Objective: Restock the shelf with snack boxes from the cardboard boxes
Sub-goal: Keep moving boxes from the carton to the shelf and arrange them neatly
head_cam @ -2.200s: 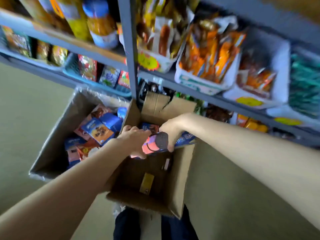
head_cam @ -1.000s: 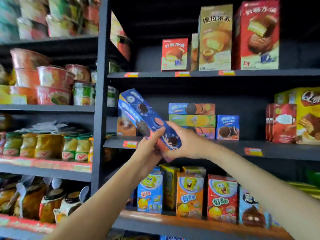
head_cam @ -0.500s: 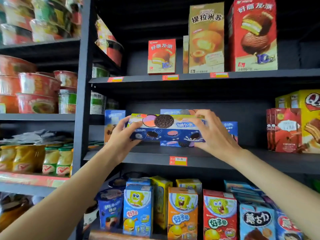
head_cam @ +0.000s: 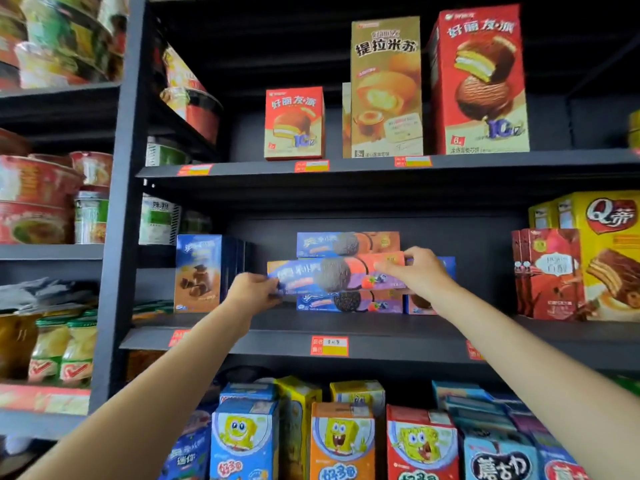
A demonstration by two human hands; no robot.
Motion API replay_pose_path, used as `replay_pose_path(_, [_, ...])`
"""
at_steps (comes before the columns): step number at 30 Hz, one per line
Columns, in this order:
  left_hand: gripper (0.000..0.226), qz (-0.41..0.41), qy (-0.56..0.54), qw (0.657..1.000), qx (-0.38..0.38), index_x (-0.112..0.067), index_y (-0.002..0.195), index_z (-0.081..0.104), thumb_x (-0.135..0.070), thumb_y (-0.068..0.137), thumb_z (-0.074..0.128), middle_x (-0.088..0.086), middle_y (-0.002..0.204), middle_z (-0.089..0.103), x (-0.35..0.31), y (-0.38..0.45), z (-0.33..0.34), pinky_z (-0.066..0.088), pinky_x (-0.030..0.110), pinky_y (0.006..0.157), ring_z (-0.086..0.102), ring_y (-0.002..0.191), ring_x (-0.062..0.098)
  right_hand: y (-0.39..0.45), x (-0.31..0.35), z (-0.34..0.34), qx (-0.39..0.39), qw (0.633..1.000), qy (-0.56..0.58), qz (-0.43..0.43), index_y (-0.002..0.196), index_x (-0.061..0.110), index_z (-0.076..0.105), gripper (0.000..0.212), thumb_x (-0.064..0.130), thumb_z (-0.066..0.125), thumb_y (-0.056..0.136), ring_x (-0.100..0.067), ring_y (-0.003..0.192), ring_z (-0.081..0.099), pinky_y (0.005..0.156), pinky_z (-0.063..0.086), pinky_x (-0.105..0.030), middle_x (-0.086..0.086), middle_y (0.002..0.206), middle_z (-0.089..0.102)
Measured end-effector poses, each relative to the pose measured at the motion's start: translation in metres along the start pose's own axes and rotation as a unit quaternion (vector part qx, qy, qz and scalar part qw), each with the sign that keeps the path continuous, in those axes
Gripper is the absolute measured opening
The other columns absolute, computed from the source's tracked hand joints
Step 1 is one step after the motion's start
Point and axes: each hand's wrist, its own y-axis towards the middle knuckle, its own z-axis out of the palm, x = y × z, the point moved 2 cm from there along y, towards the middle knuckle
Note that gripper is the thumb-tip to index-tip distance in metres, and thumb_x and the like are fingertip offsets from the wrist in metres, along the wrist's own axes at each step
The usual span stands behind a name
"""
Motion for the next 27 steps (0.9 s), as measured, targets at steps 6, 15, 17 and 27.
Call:
replay_pose_path(6, [0.026,0.005,0.333,0.943,0.011,0.004,0.104,0.065,-0.016,0.09,0.055,0.023,0.109,0.065,0.018,0.03,0.021,0.049,0.035,0.085,0.062,0.102,0.033,0.005,-0.024,0.009,0.035,0.984,-0.166,0.052,0.067,0.008,0.054,0.036,0.036,0.069,0.083,-0.019,0.061,0.049,0.055,0.034,-0.03,-0.004,0.067,0.052])
replay_pose_path(15, [0.032,0.033,0.515,0.856,-0.012,-0.013,0.117,0.059,-0.018,0.086,0.052,0.013,0.115,0.062,0.027,0.049,0.043,0.047,0.035,0.081,0.059,0.105,0.033,0.027,-0.038,0.016,0.005,0.951,-0.309,-0.011,0.107,0.009,0.065,0.021,0.013,0.059,0.087,-0.03,0.107,0.057,0.085,0.049,-0.035,-0.011,0.116,0.062])
replay_pose_path(17, [0.031,0.042,0.533,0.845,-0.018,-0.013,0.117,0.058,-0.016,0.088,0.049,0.012,0.116,0.061,0.027,0.048,0.046,0.046,0.035,0.079,0.058,0.106,0.033,0.029,-0.04,0.016,0.001,0.951,-0.308,-0.019,0.107,0.007,0.066,0.021,0.011,0.06,0.087,-0.031,0.107,0.058,0.088,0.05,-0.039,-0.012,0.115,0.063])
replay_pose_path(27, [0.026,0.047,0.567,0.822,0.003,-0.007,0.113,0.058,-0.017,0.089,0.052,0.012,0.114,0.062,0.018,0.045,0.049,0.042,0.034,0.073,0.059,0.105,0.032,0.033,-0.044,0.021,0.002,0.944,-0.331,-0.019,0.105,0.006,0.065,0.019,0.014,0.059,0.088,-0.029,0.105,0.056,0.08,0.046,-0.035,-0.011,0.114,0.062])
